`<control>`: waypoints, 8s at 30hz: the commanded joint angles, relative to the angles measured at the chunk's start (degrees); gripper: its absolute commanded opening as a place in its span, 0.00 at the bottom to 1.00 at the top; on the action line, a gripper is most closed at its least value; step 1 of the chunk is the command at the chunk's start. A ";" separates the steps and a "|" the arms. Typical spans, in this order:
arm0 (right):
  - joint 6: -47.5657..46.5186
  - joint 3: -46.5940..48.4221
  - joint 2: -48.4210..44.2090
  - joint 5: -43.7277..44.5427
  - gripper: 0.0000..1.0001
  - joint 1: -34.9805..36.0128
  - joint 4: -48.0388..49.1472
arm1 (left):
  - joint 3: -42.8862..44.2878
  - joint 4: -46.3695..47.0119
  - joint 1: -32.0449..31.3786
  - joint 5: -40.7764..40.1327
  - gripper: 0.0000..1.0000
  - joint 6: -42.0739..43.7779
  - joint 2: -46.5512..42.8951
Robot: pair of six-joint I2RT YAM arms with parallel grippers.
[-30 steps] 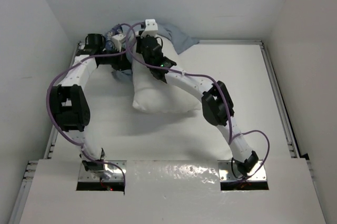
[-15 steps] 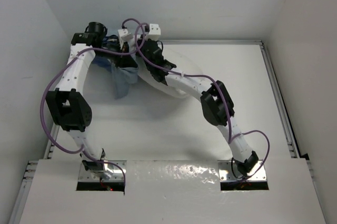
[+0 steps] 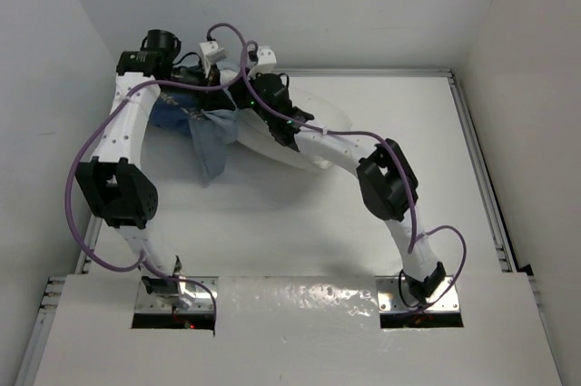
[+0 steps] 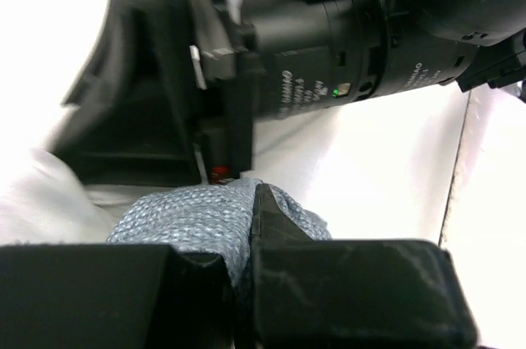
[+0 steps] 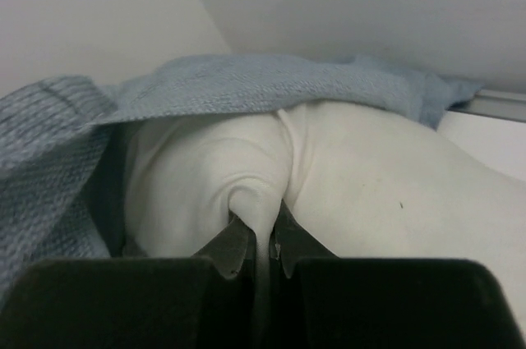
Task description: Put the pillow into the pillowcase
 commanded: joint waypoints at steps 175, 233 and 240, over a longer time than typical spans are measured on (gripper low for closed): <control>44.88 -37.44 -24.16 4.81 0.00 -16.10 34.53 | -2.04 11.22 -21.50 -14.80 0.00 -11.64 -8.56; -24.90 -12.59 -19.75 -36.70 0.99 16.77 -21.21 | -15.92 13.60 16.81 -24.76 0.98 -17.08 -24.03; -22.53 -20.64 -32.68 -32.59 0.00 14.06 -17.37 | -25.86 19.83 16.90 -33.08 0.69 -18.50 -24.03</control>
